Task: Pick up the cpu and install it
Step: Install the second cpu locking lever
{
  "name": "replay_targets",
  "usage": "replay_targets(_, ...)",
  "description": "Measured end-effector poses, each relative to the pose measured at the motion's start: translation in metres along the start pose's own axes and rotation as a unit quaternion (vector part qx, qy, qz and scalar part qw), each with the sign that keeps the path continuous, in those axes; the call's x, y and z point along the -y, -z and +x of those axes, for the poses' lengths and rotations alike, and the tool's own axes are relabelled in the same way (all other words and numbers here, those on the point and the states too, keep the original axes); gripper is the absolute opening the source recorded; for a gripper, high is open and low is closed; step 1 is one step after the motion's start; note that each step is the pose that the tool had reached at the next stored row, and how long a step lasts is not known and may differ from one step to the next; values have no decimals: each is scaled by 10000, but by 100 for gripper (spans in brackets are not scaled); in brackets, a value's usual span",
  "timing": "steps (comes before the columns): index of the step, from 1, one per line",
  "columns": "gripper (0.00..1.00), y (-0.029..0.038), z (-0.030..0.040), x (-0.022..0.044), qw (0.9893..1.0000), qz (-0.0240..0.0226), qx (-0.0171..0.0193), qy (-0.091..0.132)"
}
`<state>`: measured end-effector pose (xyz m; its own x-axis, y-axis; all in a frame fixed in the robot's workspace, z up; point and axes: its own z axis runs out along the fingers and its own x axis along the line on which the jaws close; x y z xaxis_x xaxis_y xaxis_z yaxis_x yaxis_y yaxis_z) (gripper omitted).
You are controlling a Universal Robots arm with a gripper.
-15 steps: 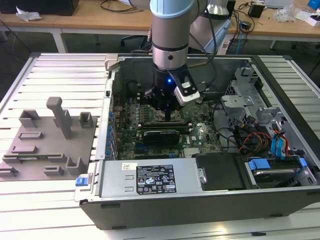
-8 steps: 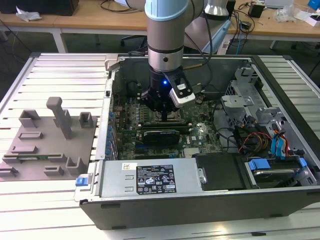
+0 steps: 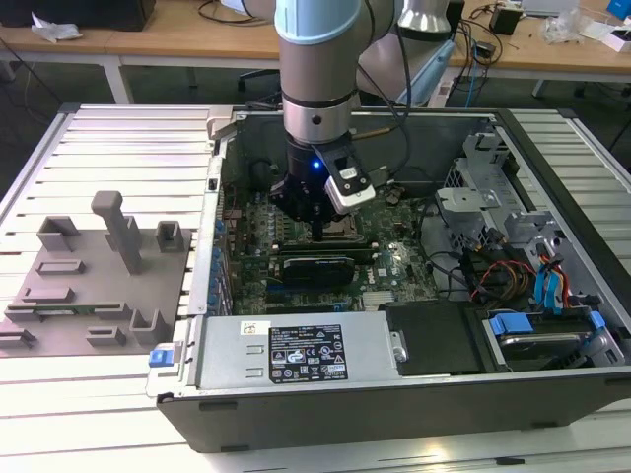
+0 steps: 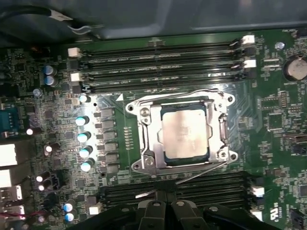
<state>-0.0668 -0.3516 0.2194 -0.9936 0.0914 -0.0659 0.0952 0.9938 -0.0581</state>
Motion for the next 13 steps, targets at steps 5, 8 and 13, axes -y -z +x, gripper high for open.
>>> replay_targets(5, 11, -17, 105, 10, 10000, -1, 17, -1)
replay_targets(8, 11, -19, 105, 34, 10000, -8, 16, -2)
replay_targets(13, 11, -22, 98, 72, 9998, -185, 0, -5)
